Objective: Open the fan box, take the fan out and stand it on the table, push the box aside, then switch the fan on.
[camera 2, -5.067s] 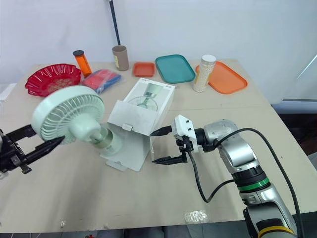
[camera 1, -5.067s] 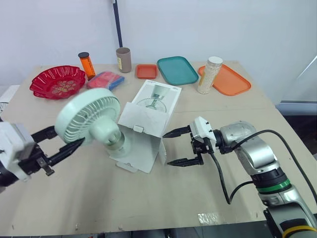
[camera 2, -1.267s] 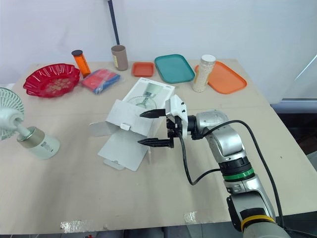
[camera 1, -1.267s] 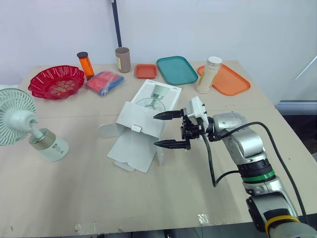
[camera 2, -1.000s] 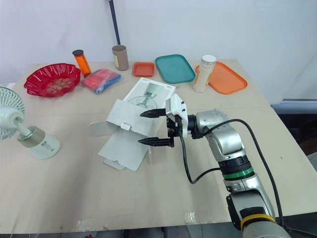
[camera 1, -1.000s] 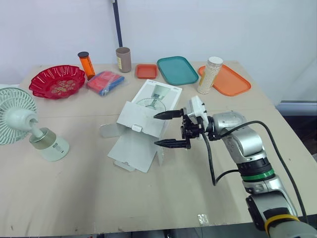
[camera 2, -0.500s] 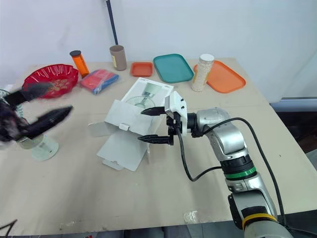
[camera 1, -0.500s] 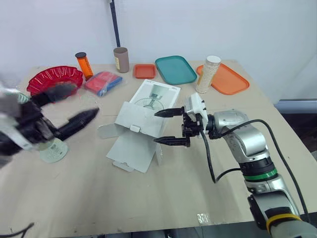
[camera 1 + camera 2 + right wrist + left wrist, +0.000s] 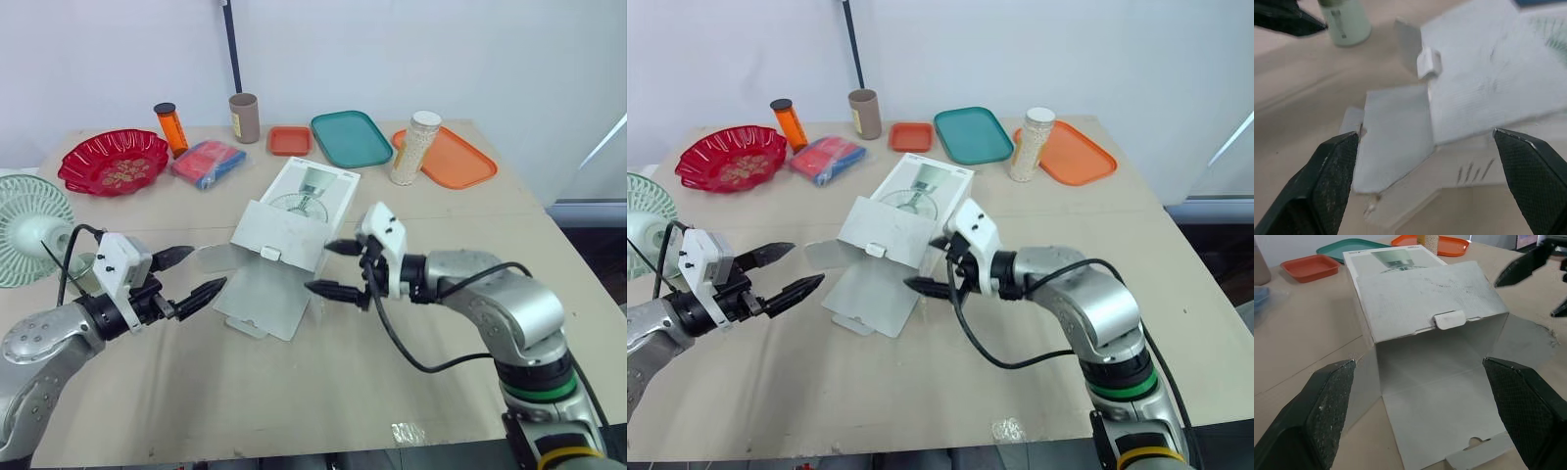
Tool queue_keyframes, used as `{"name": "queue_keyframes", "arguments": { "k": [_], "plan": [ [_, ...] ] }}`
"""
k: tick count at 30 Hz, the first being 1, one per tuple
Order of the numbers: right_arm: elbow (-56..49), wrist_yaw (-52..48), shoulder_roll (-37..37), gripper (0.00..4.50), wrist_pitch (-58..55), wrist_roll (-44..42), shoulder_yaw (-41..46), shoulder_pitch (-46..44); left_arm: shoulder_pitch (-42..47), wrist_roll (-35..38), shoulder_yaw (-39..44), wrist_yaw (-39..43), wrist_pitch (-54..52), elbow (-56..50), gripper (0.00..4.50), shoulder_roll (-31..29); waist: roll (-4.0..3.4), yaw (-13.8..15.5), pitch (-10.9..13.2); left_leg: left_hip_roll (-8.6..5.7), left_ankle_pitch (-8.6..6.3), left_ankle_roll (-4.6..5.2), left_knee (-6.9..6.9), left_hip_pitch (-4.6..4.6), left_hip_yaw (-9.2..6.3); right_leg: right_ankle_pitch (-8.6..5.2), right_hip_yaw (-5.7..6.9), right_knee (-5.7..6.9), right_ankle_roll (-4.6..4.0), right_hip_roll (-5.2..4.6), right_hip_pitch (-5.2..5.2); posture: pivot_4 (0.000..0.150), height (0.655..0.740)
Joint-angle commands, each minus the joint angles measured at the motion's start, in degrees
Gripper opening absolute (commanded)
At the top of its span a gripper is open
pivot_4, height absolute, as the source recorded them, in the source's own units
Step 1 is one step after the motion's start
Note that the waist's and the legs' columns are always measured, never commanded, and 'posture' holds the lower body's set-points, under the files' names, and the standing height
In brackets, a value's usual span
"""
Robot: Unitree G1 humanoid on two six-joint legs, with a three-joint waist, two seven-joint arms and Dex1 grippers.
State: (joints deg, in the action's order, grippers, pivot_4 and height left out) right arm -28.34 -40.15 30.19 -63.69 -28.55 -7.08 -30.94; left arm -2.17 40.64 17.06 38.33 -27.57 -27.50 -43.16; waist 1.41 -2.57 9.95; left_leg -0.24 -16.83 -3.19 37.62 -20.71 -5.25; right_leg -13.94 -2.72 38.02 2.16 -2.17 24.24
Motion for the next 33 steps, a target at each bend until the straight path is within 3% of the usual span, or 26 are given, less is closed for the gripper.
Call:
{"name": "queue_keyframes", "arguments": {
  "k": [1,8,17,18,20,21,27,33],
  "plan": [
    [-2.17,5.83,-3.98,4.5,-6.07,-2.15,2.96,-1.16,1.5,-1.66,-0.18,2.04,2.0,1.14,4.44,0.11,0.05,-0.08,-0.03,0.01,0.0,0.0,0.01,0.0,0.0,0.0,0.0,0.0,0.0,0.01,0.0,0.15,0.74],
    [-2.13,12.73,-6.92,4.5,-13.72,-1.48,2.41,-3.65,1.29,-3.55,-0.38,3.22,2.79,1.93,4.44,0.74,0.04,-0.12,-0.03,0.04,-0.01,0.01,0.0,0.0,-0.04,-0.01,0.01,0.01,-0.01,0.07,0.01,0.15,0.74],
    [0.74,20.46,-9.47,4.5,-13.9,3.54,-1.0,-3.66,0.91,-6.05,-2.57,2.76,2.74,1.18,4.44,3.76,0.04,-0.13,-0.03,0.04,-0.01,0.01,0.0,0.0,-0.04,-0.01,0.01,0.01,-0.01,0.05,0.01,0.15,0.74],
    [1.22,20.98,-8.76,4.0,-13.29,4.34,-1.07,-3.69,0.96,-6.04,-2.84,2.69,2.54,1.05,4.5,4.04,0.04,-0.13,-0.03,0.04,-0.01,0.01,0.0,0.0,-0.05,-0.01,0.01,0.01,-0.01,0.05,0.01,0.15,0.74],
    [2.09,22.03,-8.06,3.56,-12.58,5.67,-0.73,-4.05,1.07,-6.24,-3.29,2.37,2.45,1.07,4.5,4.56,0.04,-0.12,-0.03,0.03,-0.01,0.01,0.0,0.0,-0.05,-0.01,0.02,0.01,-0.01,0.04,0.01,0.15,0.74],
    [2.39,22.33,-7.81,2.85,-12.42,6.08,-0.54,-4.28,1.01,-6.43,-3.54,2.22,2.52,1.09,4.5,4.78,0.05,-0.12,-0.03,0.03,-0.01,0.01,0.0,0.0,-0.04,-0.01,0.01,0.01,-0.01,0.04,0.01,0.15,0.74],
    [3.56,22.69,-6.61,0.72,-11.54,7.49,-0.08,-4.91,0.55,-7.05,-4.38,2.22,2.64,0.94,4.5,5.7,0.04,-0.15,-0.03,0.04,-0.01,0.02,0.0,0.0,-0.04,-0.01,0.01,0.01,-0.01,0.07,0.01,0.15,0.74],
    [5.25,22.97,-8.03,0.72,-9.75,7.88,0.02,-5.49,-0.14,-6.98,-4.47,1.5,2.34,0.34,4.5,6.49,0.04,-0.16,-0.03,0.06,-0.01,0.02,0.0,0.01,-0.04,-0.01,0.01,0.01,-0.01,0.09,0.01,0.15,0.74]
  ]
}}
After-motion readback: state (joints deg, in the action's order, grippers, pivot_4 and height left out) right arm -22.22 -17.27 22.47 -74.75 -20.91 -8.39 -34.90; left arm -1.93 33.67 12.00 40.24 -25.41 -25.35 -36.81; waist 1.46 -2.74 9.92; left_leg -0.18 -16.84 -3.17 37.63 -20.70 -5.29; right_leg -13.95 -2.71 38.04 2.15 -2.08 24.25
